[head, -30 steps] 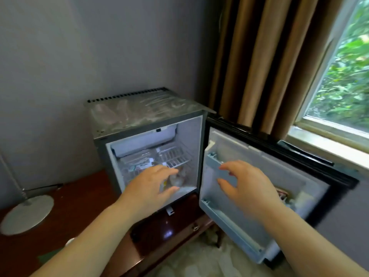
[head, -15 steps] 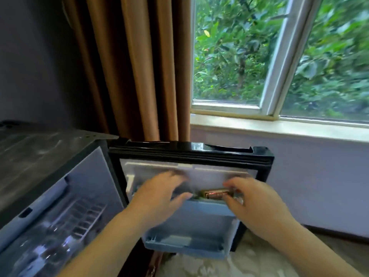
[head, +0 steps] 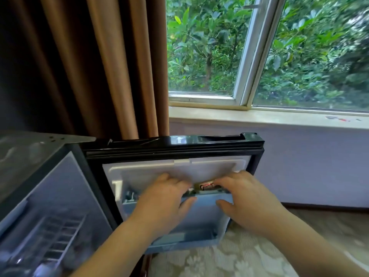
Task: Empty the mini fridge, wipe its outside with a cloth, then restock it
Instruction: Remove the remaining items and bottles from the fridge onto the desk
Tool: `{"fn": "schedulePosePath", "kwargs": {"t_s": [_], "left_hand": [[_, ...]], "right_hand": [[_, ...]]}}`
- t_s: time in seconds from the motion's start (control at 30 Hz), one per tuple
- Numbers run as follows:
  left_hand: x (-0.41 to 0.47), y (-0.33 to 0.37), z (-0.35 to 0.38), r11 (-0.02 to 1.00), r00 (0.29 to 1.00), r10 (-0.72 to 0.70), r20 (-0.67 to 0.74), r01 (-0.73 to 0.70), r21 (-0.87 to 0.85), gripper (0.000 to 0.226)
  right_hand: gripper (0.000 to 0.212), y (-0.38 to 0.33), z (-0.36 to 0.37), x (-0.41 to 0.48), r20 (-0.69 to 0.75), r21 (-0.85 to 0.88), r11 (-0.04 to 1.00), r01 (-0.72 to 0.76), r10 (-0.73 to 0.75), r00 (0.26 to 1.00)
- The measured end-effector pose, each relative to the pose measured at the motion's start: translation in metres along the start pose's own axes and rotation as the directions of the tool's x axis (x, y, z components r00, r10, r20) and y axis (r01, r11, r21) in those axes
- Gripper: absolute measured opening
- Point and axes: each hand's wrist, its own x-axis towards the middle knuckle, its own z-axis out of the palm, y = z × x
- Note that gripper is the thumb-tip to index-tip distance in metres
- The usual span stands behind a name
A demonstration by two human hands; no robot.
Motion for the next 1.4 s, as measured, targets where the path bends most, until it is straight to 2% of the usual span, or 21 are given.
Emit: {"fn": "schedulePosePath", "kwargs": {"t_s": [0.13, 0.27, 0.43, 0.57, 0.8, 0.97, 1.03, 1.2, 1.4], "left_hand": [[0.002, 0.002, 0.008, 0.999, 0.994, -0.031, 0.109, 0.035, -0.037, 0.038], [0.006, 0.004, 0.009, 0.999, 0.992, -0.042, 0.119, 0.045, -0.025, 0.041], [0.012, 0.004, 0.01, 0.997, 0.978, -0.064, 0.2, 0.07, -0.021, 0.032], [0.012, 0.0, 0.011, 0.984, 0.97, -0.117, 0.212, 0.142, -0.108, 0.034], [0.01, 0.002, 0.004, 0.96, 0.974, -0.186, 0.13, 0.209, -0.187, 0.033], [0.005, 0.004, -0.002, 0.933, 0.966, -0.255, 0.035, 0.256, -0.254, 0.023], [0.001, 0.004, -0.003, 0.934, 0.964, -0.265, -0.001, 0.257, -0.248, 0.019], [-0.005, 0.003, -0.005, 0.935, 0.956, -0.289, -0.053, 0.27, -0.231, 0.031], [-0.009, 0.002, -0.004, 0.932, 0.954, -0.292, -0.065, 0.269, -0.243, 0.036]], "right_hand": [[0.045, -0.004, -0.002, 0.009, 0.023, -0.064, 0.998, 0.029, -0.027, 0.999], [0.04, -0.008, 0.001, 0.017, 0.056, -0.146, 0.988, 0.05, -0.042, 0.998], [0.033, -0.011, 0.006, 0.023, 0.048, -0.238, 0.971, 0.037, -0.026, 0.999], [0.032, -0.012, 0.009, 0.024, 0.051, -0.254, 0.967, 0.028, -0.016, 0.999], [0.016, -0.014, 0.003, 0.026, 0.104, -0.229, 0.973, 0.011, 0.013, 0.994], [0.016, -0.019, -0.003, 0.036, 0.186, -0.242, 0.97, -0.004, 0.05, 0.981], [0.023, -0.02, -0.002, 0.039, 0.212, -0.27, 0.963, -0.009, 0.068, 0.975], [0.024, -0.018, 0.0, 0.038, 0.226, -0.293, 0.956, 0.007, 0.062, 0.972], [0.021, -0.01, -0.003, 0.035, 0.252, -0.179, 0.983, 0.034, 0.012, 0.968]]}}
